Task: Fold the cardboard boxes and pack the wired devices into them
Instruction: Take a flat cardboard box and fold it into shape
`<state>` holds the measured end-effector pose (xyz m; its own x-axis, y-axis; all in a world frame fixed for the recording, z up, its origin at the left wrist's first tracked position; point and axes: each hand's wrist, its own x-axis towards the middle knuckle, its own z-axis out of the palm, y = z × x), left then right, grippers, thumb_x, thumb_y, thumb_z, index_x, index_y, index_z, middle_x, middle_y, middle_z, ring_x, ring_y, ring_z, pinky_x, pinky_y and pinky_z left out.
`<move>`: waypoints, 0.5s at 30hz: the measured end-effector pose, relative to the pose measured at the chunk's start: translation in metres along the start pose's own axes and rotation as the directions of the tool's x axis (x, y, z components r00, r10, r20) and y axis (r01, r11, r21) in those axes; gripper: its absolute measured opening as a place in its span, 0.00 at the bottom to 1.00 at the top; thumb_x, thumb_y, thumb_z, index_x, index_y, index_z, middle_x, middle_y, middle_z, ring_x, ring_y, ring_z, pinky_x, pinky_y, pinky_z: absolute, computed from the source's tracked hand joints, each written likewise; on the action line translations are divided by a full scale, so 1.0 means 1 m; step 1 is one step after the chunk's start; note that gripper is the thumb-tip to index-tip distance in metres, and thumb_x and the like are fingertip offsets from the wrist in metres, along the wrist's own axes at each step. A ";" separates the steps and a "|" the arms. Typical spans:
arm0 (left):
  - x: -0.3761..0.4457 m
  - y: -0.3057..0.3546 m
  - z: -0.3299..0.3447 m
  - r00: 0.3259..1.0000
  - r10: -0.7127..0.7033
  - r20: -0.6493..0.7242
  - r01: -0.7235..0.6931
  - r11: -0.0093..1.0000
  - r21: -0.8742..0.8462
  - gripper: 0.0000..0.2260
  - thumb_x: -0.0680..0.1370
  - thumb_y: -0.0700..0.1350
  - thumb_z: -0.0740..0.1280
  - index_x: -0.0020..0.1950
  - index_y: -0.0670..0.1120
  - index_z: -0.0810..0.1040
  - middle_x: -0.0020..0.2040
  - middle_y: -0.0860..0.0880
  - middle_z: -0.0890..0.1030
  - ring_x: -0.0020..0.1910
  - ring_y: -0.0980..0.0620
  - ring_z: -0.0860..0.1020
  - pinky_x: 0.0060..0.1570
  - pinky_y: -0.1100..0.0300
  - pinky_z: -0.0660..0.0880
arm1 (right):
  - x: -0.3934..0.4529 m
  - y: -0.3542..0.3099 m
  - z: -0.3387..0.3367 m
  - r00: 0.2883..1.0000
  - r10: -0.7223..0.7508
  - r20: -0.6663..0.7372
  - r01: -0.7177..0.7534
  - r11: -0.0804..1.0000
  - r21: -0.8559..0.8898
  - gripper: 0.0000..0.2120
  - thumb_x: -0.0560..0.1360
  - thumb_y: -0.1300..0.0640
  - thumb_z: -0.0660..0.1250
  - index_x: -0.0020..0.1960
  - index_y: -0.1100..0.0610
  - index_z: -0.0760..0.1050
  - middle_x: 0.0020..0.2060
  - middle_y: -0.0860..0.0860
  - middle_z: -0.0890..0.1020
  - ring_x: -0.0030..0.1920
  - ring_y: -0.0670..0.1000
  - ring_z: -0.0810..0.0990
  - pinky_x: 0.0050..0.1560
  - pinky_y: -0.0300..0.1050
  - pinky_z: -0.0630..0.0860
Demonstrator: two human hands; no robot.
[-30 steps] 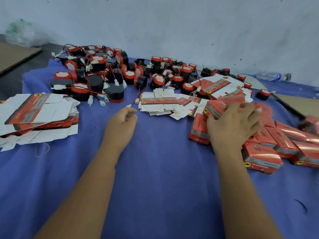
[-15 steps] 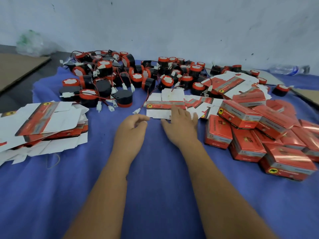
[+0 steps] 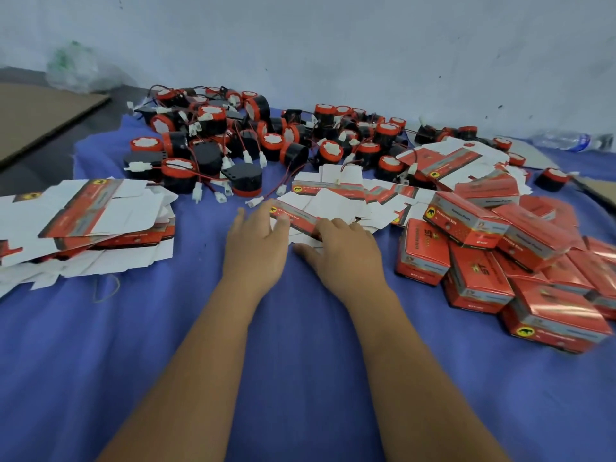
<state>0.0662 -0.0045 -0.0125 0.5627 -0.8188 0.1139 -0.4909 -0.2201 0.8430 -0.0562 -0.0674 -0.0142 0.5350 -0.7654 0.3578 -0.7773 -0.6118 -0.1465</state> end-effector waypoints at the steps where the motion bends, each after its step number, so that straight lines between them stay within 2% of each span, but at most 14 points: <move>1: 0.001 0.000 0.001 0.999 0.031 0.028 -0.034 0.991 0.127 0.19 0.83 0.51 0.55 0.74 0.53 0.70 0.74 0.44 0.69 0.76 0.45 0.61 0.73 0.46 0.59 | -0.001 -0.002 -0.001 0.999 -0.046 -0.025 0.045 0.997 -0.059 0.18 0.80 0.41 0.57 0.56 0.56 0.71 0.52 0.53 0.79 0.53 0.59 0.76 0.46 0.49 0.63; 2: 0.003 -0.001 0.001 0.996 0.074 0.040 -0.082 0.971 0.225 0.17 0.82 0.50 0.56 0.69 0.51 0.75 0.70 0.44 0.73 0.70 0.44 0.67 0.70 0.47 0.62 | -0.001 -0.003 -0.002 0.996 -0.081 -0.040 0.077 0.991 -0.112 0.14 0.81 0.46 0.57 0.55 0.57 0.70 0.50 0.53 0.80 0.50 0.59 0.78 0.41 0.47 0.62; 3: 0.004 -0.002 0.001 0.995 0.099 0.020 -0.101 0.969 0.226 0.15 0.82 0.49 0.57 0.63 0.48 0.79 0.64 0.44 0.77 0.64 0.43 0.71 0.66 0.47 0.66 | -0.001 -0.003 -0.003 0.995 -0.091 -0.045 0.084 0.987 -0.136 0.09 0.82 0.51 0.58 0.55 0.57 0.68 0.49 0.54 0.81 0.48 0.59 0.80 0.36 0.45 0.60; 5: 0.005 -0.003 -0.001 0.994 0.086 -0.061 -0.085 0.996 0.016 0.11 0.81 0.46 0.60 0.49 0.43 0.81 0.51 0.41 0.78 0.51 0.43 0.74 0.51 0.51 0.71 | -0.001 -0.002 -0.007 0.998 -0.028 -0.061 0.023 0.997 -0.073 0.05 0.81 0.57 0.58 0.55 0.57 0.65 0.46 0.55 0.81 0.44 0.60 0.81 0.30 0.46 0.56; 6: 0.005 -0.004 -0.002 0.991 0.073 -0.108 -0.083 0.992 -0.091 0.10 0.80 0.45 0.61 0.45 0.44 0.80 0.47 0.40 0.77 0.46 0.45 0.73 0.43 0.54 0.70 | -0.002 -0.001 -0.010 0.996 0.018 -0.082 -0.018 1.000 -0.002 0.05 0.83 0.56 0.57 0.55 0.58 0.64 0.45 0.55 0.82 0.43 0.61 0.80 0.30 0.47 0.56; 7: 0.005 -0.006 -0.003 0.987 0.059 -0.146 -0.083 0.983 -0.162 0.08 0.80 0.44 0.63 0.49 0.45 0.82 0.46 0.42 0.77 0.45 0.48 0.74 0.40 0.58 0.69 | -0.002 0.001 -0.013 0.991 0.065 -0.116 -0.056 0.995 0.077 0.06 0.84 0.55 0.55 0.54 0.58 0.64 0.43 0.56 0.82 0.43 0.61 0.80 0.32 0.48 0.57; 9: 0.005 -0.004 -0.006 0.981 0.048 -0.188 -0.097 0.960 -0.261 0.12 0.79 0.44 0.67 0.62 0.49 0.81 0.53 0.55 0.79 0.54 0.56 0.75 0.43 0.74 0.70 | -0.004 0.002 -0.017 0.976 0.116 -0.186 -0.083 0.981 0.176 0.10 0.84 0.53 0.53 0.54 0.60 0.66 0.42 0.57 0.82 0.43 0.61 0.80 0.34 0.47 0.59; 11: 0.005 0.000 -0.008 0.979 0.071 -0.190 -0.146 0.898 -0.416 0.18 0.79 0.42 0.68 0.70 0.50 0.76 0.63 0.61 0.76 0.61 0.62 0.73 0.51 0.81 0.67 | -0.006 0.000 -0.020 0.964 0.124 -0.235 -0.068 0.970 0.234 0.10 0.84 0.54 0.54 0.54 0.61 0.67 0.42 0.57 0.82 0.43 0.61 0.80 0.35 0.47 0.62; 12: 0.005 0.002 -0.008 0.980 0.102 -0.171 -0.174 0.858 -0.483 0.21 0.79 0.42 0.69 0.72 0.52 0.73 0.68 0.60 0.74 0.64 0.63 0.72 0.57 0.79 0.67 | -0.007 -0.001 -0.021 0.957 0.142 -0.252 -0.068 0.957 0.281 0.10 0.84 0.55 0.54 0.53 0.61 0.67 0.40 0.57 0.81 0.43 0.61 0.79 0.35 0.47 0.63; 13: 0.004 0.004 -0.008 0.975 0.153 -0.159 -0.215 0.823 -0.526 0.23 0.79 0.42 0.69 0.72 0.54 0.71 0.71 0.58 0.73 0.67 0.63 0.71 0.64 0.73 0.68 | -0.006 -0.002 -0.022 0.950 0.177 -0.258 -0.079 0.934 0.350 0.09 0.84 0.54 0.54 0.51 0.60 0.67 0.38 0.54 0.79 0.42 0.60 0.78 0.35 0.48 0.63; 15: -0.001 0.005 -0.008 0.944 0.285 -0.169 -0.331 0.806 -0.491 0.25 0.76 0.45 0.72 0.72 0.57 0.69 0.72 0.57 0.72 0.70 0.61 0.70 0.69 0.64 0.68 | -0.005 -0.003 -0.022 0.933 0.277 -0.230 -0.130 0.855 0.502 0.09 0.84 0.53 0.53 0.48 0.57 0.65 0.33 0.47 0.73 0.38 0.54 0.76 0.33 0.46 0.64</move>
<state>0.0685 -0.0009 -0.0039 0.5034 -0.7458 0.4363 -0.2548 0.3544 0.8997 -0.0634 -0.0576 0.0049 0.2077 -0.8376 0.5053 -0.5680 -0.5238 -0.6348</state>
